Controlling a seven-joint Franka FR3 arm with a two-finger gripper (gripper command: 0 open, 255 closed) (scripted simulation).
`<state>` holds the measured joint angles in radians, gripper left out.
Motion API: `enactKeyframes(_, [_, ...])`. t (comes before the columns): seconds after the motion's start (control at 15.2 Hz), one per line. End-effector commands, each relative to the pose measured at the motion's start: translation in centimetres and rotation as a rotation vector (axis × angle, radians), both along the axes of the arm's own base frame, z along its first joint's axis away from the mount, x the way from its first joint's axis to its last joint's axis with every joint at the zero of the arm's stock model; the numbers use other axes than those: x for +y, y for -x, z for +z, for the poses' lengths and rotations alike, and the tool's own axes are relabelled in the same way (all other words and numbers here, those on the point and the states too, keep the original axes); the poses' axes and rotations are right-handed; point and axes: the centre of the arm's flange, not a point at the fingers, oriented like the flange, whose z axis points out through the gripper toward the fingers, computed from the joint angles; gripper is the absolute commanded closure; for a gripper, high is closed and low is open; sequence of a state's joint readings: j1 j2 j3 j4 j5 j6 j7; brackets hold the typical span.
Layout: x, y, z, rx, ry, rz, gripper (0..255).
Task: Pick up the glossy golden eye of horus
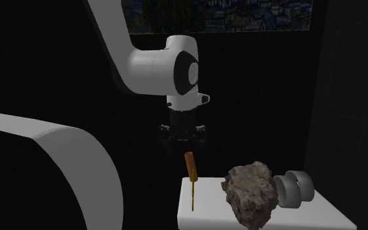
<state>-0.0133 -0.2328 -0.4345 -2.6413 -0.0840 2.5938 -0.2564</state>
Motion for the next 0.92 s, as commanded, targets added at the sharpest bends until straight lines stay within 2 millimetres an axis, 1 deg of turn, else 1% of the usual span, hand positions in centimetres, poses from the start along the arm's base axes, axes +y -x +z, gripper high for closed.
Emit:
enactKeyframes(0.0, [-1.3,-0.7,-2.2,0.001,-0.004,-0.004,0])
enactKeyframes(0.26, [-3.5,-1.6,-7.0,0.006,-0.019,-0.012,0])
enactKeyframes(0.33, [-3.8,-1.7,-7.8,0.007,-0.021,-0.014,0])
enactKeyframes(0.86, [-3.8,-1.7,-11.8,0.007,-0.021,-0.014,0])
